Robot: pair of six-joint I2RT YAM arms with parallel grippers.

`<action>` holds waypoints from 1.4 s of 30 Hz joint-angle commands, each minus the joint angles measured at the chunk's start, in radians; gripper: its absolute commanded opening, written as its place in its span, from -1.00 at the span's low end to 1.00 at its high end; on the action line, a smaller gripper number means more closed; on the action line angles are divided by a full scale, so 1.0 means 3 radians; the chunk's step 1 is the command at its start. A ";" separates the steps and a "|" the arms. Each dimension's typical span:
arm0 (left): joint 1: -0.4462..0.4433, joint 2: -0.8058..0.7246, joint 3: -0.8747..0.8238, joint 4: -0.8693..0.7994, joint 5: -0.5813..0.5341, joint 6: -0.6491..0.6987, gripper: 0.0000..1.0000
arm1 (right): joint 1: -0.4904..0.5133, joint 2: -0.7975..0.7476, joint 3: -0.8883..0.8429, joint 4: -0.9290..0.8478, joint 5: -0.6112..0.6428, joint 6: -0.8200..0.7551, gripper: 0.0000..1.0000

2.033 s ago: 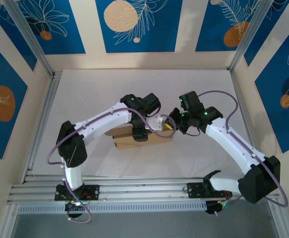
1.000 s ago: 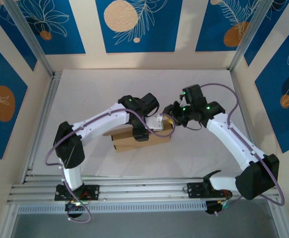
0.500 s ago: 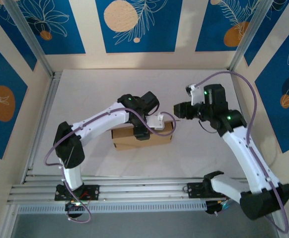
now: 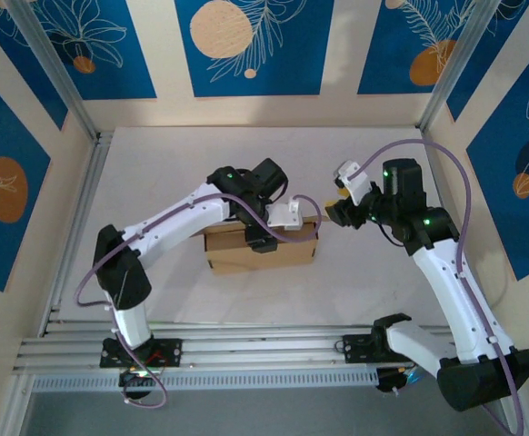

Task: Fold the paper box

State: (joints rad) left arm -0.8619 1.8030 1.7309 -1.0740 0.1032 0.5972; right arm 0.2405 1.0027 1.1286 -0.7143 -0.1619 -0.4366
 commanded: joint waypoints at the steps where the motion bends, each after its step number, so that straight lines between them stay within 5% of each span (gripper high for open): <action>1: 0.0030 -0.0115 0.0050 0.0114 -0.0049 -0.0062 0.23 | -0.0010 -0.0058 -0.0036 -0.0291 -0.0301 -0.0747 0.01; 9: 0.0035 -0.0317 -0.0325 0.0528 -0.0155 -0.0160 -0.01 | -0.0023 0.0276 -0.0053 -0.0517 -0.0274 -0.1250 0.02; 23: 0.0089 -0.0472 -0.0615 0.0839 -0.0185 -0.0157 -0.23 | 0.0328 0.0848 0.0042 -0.0407 0.0273 -0.1337 -0.08; 30: 0.0102 -0.0493 -0.0634 0.0889 -0.0165 -0.0190 -0.50 | 0.0399 0.1105 0.0373 -0.0650 0.0413 -0.0879 -0.67; 42: 0.0102 -0.0418 -0.0634 0.0917 -0.0172 -0.0206 -1.00 | 0.0512 0.1082 0.0440 -0.0918 0.0676 -0.0201 -0.51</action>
State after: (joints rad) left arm -0.8413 1.6825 1.5455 -0.8017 0.0502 0.5480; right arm 0.3870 1.3388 1.2430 -0.9264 0.0151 -0.5423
